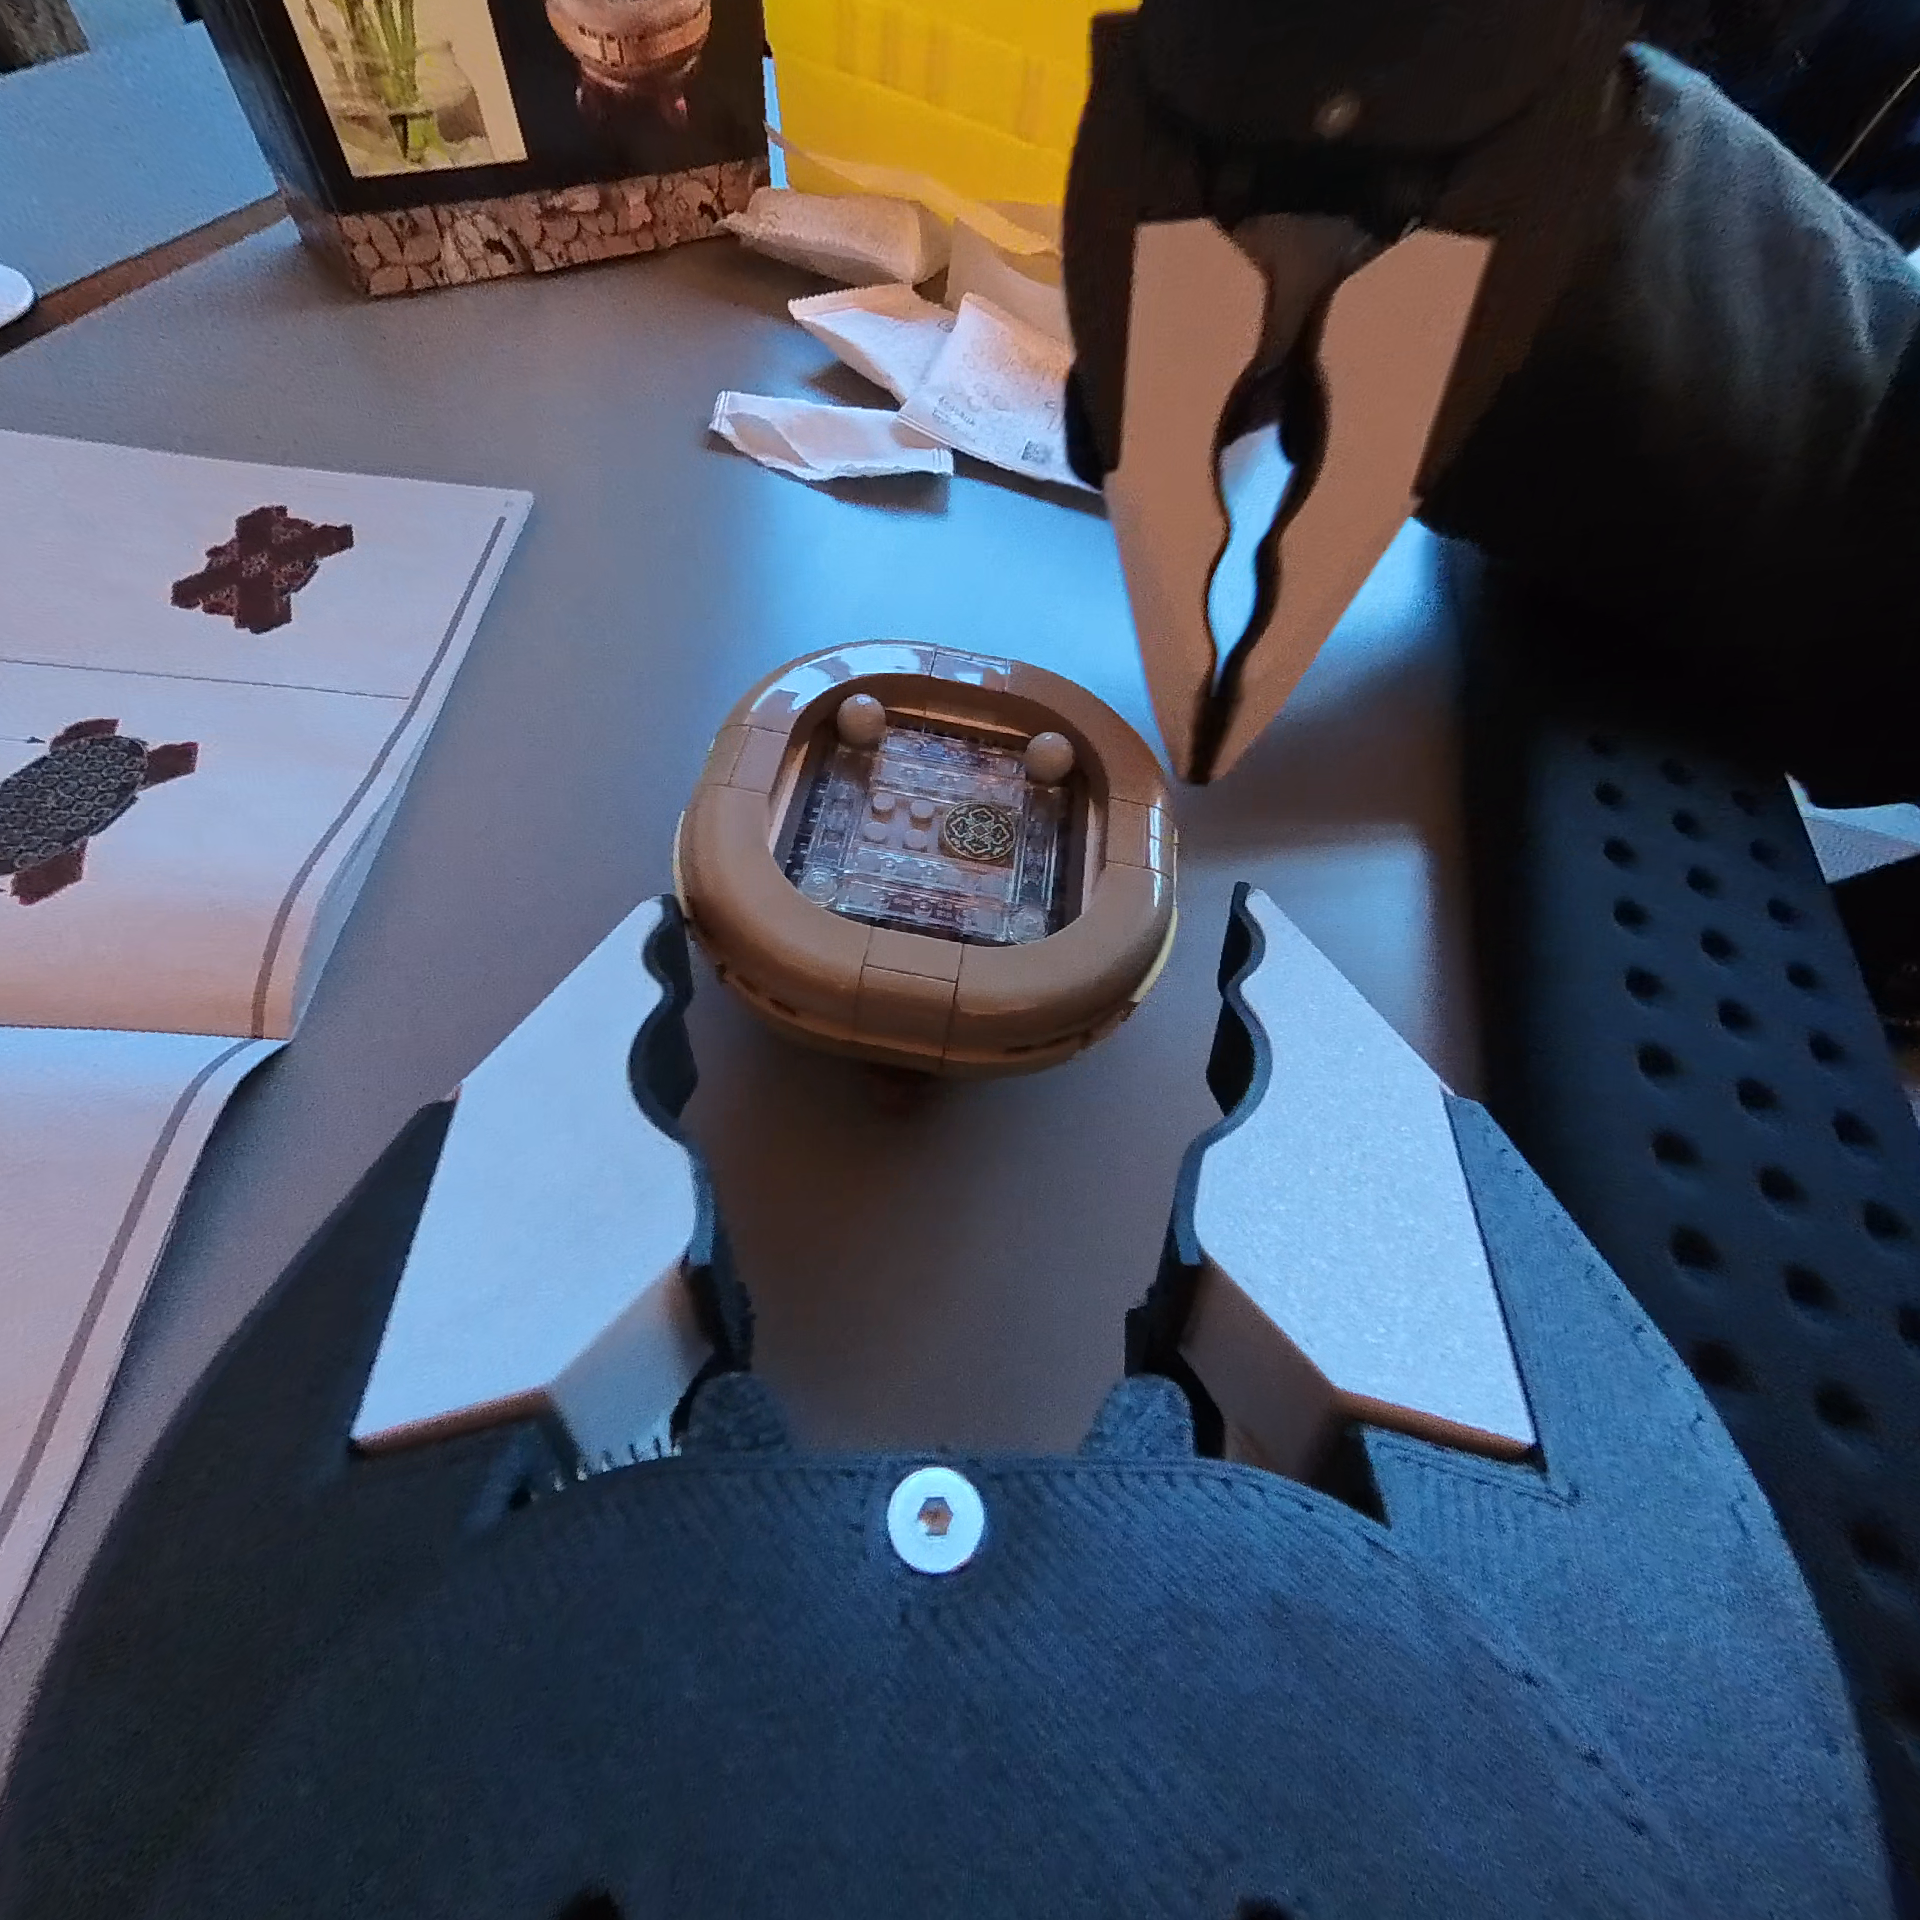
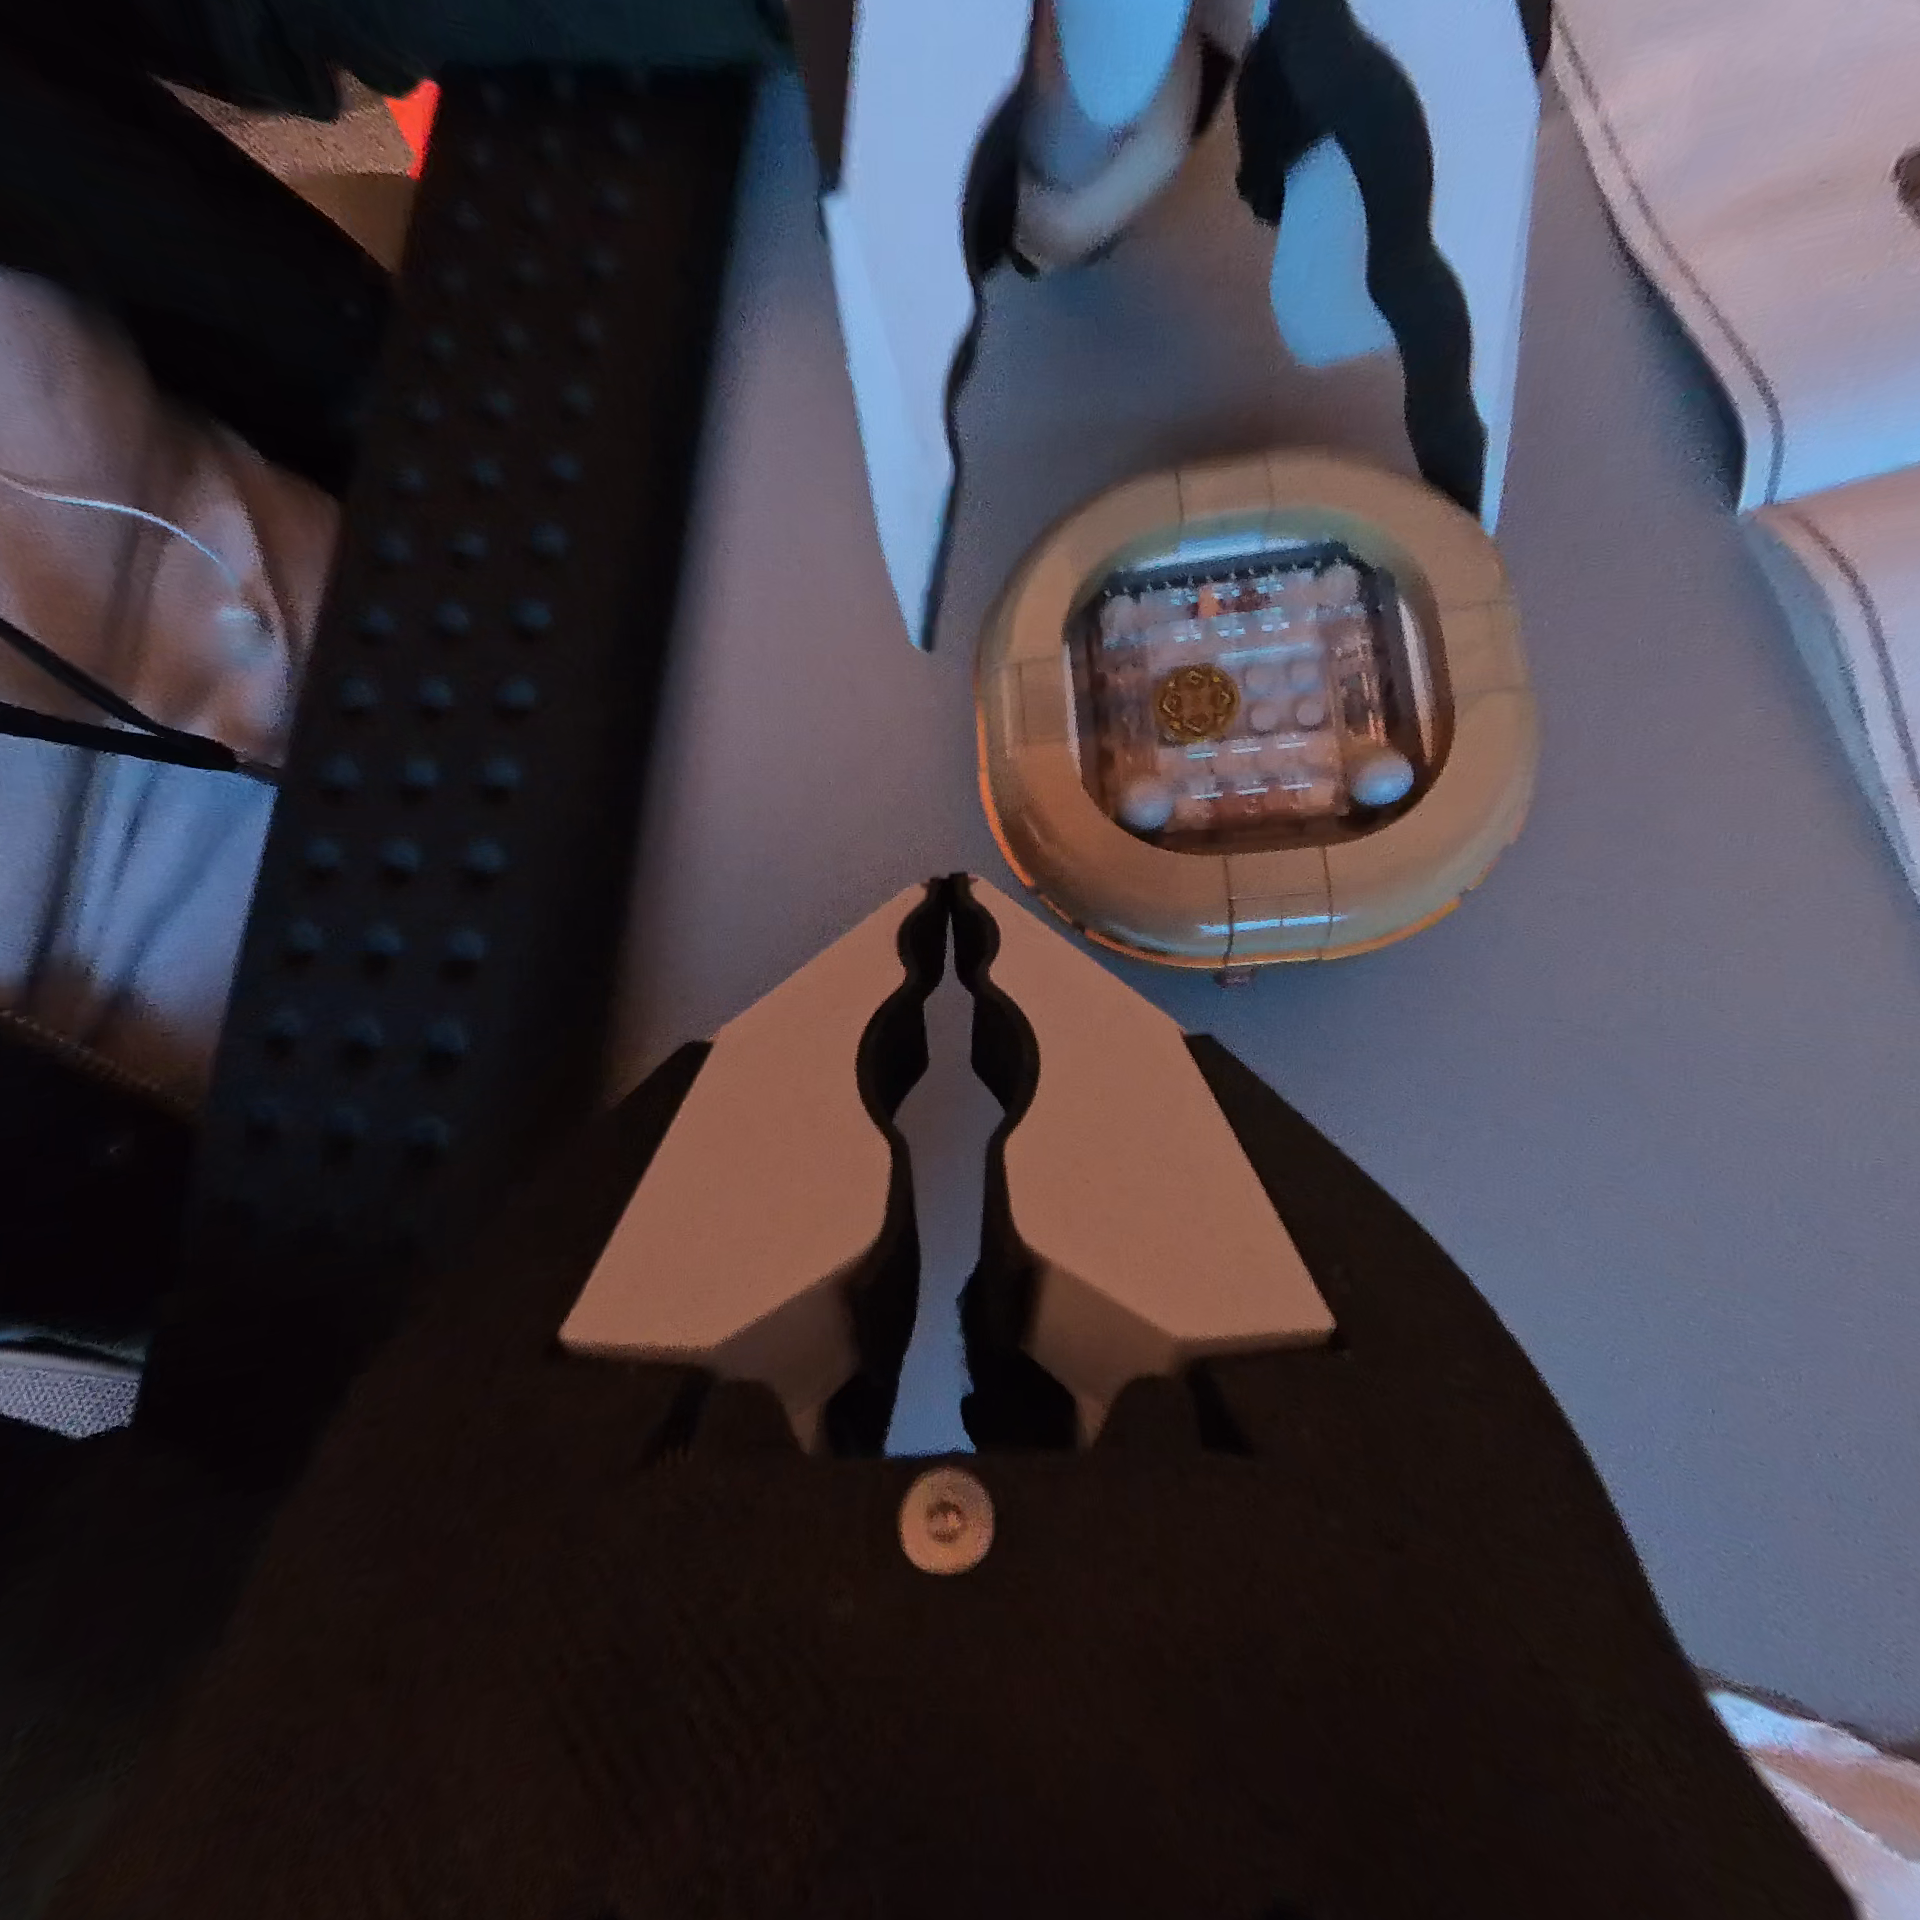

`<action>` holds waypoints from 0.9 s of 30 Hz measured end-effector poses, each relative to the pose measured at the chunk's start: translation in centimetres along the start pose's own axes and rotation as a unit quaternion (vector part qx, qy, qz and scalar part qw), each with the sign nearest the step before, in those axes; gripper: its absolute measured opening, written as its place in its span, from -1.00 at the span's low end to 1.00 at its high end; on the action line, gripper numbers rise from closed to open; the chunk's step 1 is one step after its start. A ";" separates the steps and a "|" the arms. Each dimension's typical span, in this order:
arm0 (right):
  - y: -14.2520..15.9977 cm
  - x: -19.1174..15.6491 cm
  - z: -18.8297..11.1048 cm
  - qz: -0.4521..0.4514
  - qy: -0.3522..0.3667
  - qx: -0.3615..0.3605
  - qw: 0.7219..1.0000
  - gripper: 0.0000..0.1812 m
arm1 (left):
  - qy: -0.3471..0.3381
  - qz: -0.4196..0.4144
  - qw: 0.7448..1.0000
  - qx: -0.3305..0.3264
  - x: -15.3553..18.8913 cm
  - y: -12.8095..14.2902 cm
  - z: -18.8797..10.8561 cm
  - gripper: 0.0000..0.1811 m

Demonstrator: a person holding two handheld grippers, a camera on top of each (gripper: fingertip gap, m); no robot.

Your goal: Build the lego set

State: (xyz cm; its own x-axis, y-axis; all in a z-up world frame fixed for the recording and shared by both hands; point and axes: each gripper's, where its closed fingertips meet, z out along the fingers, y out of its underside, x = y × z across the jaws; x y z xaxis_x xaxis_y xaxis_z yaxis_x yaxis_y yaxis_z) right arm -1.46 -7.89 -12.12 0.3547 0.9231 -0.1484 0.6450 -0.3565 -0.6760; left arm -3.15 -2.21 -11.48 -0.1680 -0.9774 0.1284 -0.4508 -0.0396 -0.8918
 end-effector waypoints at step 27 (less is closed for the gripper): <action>-6.1 7.9 1.9 0.073 0.204 0.089 0.972 -0.81 | -0.048 0.080 0.996 0.011 -1.3 -0.1 0.3 0.04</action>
State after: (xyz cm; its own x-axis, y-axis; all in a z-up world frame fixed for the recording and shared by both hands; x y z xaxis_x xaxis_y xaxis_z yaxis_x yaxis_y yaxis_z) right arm -3.83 1.86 -10.53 0.6967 0.7170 0.0216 0.4525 -0.4159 -0.7888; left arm -2.65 -1.04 -11.66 -0.1503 -0.9870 -0.0575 -0.4055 0.1146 -0.9069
